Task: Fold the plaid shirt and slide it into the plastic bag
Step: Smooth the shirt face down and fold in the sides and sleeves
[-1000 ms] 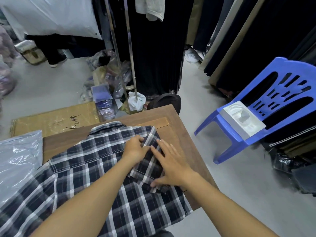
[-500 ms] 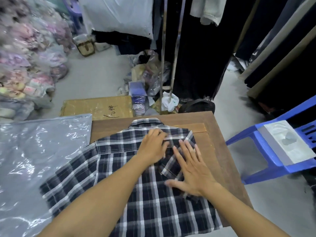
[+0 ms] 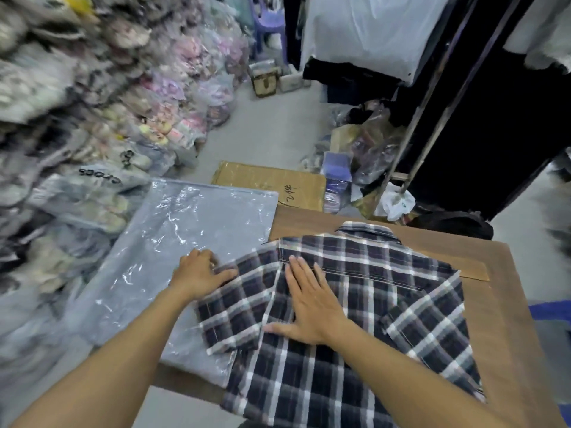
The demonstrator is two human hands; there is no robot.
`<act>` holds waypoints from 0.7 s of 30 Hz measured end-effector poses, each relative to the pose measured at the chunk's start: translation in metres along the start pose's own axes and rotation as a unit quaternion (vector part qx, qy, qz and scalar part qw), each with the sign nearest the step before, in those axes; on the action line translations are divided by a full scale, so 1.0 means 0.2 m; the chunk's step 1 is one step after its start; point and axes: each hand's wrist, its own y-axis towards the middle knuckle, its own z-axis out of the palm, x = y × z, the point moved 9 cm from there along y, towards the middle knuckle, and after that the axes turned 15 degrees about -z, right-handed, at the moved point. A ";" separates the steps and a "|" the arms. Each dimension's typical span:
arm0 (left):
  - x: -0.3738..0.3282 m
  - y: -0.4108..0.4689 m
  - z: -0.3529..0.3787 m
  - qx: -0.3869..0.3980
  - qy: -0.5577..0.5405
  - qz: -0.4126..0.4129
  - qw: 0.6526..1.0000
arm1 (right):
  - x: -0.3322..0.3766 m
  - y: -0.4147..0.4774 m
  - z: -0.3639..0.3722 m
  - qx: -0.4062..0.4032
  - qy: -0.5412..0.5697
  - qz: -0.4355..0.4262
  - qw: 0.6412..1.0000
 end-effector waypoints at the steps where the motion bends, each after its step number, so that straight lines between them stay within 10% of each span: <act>1: 0.02 0.00 -0.01 0.008 -0.003 0.004 1.000 | 0.00 0.02 0.00 0.007 0.001 0.005 1.000; 9: -0.03 -0.03 -0.07 0.102 -0.076 0.001 0.992 | -0.01 0.07 0.02 0.064 -0.004 0.042 0.997; 21: -0.57 -0.48 0.05 0.389 -0.223 0.067 0.891 | -0.02 0.10 0.05 0.101 -0.041 0.045 0.993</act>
